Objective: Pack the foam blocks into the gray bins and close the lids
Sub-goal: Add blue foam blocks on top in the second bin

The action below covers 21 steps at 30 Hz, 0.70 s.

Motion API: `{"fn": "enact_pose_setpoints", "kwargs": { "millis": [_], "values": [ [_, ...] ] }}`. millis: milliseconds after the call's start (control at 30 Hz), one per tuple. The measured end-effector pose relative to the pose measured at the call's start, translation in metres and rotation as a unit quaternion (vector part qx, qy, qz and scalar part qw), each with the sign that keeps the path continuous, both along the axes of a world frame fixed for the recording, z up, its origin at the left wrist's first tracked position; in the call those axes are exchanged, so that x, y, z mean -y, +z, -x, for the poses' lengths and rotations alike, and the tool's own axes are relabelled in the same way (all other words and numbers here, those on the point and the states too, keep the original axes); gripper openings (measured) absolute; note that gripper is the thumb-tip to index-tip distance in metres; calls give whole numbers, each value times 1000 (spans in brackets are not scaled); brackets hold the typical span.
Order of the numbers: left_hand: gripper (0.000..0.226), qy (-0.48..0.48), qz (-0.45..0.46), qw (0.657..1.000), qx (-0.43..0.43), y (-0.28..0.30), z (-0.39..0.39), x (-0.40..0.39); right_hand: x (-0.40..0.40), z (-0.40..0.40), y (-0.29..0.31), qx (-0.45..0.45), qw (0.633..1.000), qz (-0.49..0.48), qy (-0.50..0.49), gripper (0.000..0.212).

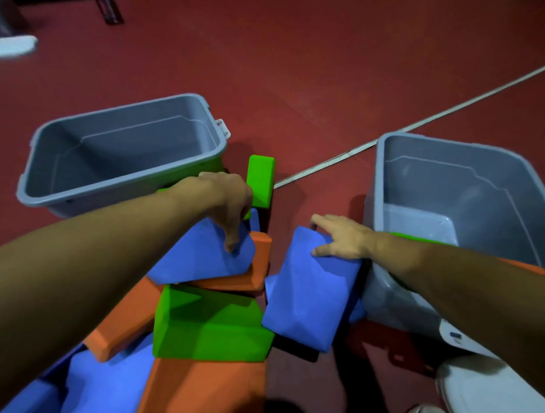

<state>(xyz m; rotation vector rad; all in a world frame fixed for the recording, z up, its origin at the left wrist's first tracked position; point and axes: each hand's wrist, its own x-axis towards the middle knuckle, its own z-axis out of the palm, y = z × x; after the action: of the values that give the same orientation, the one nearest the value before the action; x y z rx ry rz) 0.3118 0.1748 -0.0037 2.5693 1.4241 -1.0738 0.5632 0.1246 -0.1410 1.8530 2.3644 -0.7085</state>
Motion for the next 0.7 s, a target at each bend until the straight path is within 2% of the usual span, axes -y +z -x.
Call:
{"fn": "enact_pose_setpoints", "kwargs": {
  "millis": [67,133,233,333,467,567,633,700],
  "values": [
    [94,-3,-26,999,24,11,-7,5,10,-1,8,-61,998,12,-14,48],
    [92,0,-47,998,52,23,-14,10,18,-1,17,-121,992,-11,-37,50],
    [86,-6,-81,992,101,44,-28,18,25,-3,29,-195,974,-78,-83,56],
    [74,-11,-152,974,168,61,-41,26,26,-9,42,-239,938,-175,-180,64],
    [75,-11,-281,926,253,82,-56,37,27,-20,62,-252,867,-315,-293,67],
    [79,-17,-340,885,317,89,-71,39,31,-35,79,-265,810,-397,-341,69],
    [77,-32,-363,855,368,86,-82,40,32,-50,89,-253,786,-441,-352,70],
    [72,-54,-379,821,424,79,-96,43,35,-72,99,-234,779,-470,-343,70]
  ]
}}
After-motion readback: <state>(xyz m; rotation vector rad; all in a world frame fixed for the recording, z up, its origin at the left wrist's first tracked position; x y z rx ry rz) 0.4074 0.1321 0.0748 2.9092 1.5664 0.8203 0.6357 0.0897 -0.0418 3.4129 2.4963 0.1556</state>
